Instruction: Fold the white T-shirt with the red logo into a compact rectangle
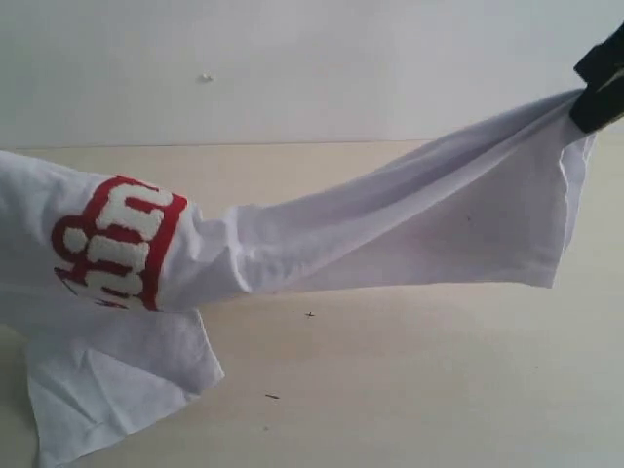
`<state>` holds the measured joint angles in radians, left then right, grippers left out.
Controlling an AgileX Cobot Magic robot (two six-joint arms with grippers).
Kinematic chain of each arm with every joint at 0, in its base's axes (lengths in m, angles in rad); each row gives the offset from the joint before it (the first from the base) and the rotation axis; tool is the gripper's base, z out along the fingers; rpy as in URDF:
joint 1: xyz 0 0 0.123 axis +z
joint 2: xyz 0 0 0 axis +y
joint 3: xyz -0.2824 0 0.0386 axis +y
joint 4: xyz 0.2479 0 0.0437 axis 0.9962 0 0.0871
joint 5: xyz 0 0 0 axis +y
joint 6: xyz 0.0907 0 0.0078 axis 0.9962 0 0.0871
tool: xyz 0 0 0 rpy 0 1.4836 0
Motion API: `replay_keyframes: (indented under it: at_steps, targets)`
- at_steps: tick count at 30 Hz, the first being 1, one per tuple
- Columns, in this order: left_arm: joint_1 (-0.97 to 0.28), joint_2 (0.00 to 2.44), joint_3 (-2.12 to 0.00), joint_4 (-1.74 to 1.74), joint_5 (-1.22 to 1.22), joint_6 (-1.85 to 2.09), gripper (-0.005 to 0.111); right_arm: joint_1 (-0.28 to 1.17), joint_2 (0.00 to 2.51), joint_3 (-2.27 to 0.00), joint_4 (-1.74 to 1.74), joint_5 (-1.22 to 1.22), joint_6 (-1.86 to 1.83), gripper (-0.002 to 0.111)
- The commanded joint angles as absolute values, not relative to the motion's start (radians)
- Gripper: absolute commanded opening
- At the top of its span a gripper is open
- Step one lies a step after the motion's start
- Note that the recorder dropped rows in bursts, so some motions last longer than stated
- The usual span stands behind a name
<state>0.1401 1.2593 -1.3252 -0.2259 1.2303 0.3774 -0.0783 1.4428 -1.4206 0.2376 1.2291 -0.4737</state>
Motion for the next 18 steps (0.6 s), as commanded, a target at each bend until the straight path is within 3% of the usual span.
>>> replay_keyframes:
  at_steps: [1,13,18]
  targets:
    - [0.141,1.159,-1.404,-0.186,1.221,0.308,0.000,-0.083,1.314,-1.474,0.228,1.221,-0.430,0.000]
    - [0.138,0.981,-1.359,0.056,1.221,0.154,0.000,-0.081,1.151,-1.462,0.049,1.221,-0.212,0.000]
    - [0.138,0.980,-1.352,0.006,1.221,0.171,0.000,-0.081,1.150,-1.418,0.048,1.221,-0.206,0.000]
